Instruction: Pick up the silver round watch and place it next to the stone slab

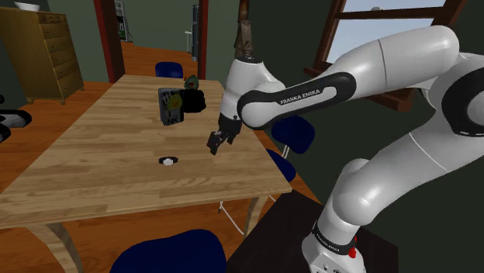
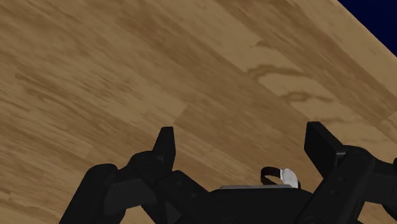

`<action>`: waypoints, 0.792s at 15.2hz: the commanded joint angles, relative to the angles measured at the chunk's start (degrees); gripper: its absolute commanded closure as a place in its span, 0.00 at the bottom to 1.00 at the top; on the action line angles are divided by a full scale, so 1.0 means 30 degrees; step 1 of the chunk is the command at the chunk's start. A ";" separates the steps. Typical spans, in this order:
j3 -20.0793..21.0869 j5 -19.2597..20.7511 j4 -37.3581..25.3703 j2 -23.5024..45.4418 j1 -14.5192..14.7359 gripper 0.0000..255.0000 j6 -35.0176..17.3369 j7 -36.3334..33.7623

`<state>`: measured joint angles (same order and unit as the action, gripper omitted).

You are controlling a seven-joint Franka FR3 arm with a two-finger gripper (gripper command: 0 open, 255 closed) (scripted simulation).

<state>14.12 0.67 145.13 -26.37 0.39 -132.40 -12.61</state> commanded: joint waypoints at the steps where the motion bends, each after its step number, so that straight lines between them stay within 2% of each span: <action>1: 0.0614 0.0532 -0.0281 0.1268 -0.0293 0.00 -0.1666 -0.0887; 4: 0.1662 0.1951 -0.0916 0.3367 -0.0988 0.00 -0.3928 -0.2616; 7: 0.2760 0.4325 -0.1916 0.5607 -0.1907 0.00 -0.5797 -0.5001; 10: 0.3627 0.7869 -0.3343 0.7989 -0.2727 0.00 -0.7065 -0.8207; 12: 0.3787 1.0661 -0.4549 0.9631 -0.2863 0.00 -0.7500 -1.0628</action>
<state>25.30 27.88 133.68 -0.42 -7.69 -154.01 -40.72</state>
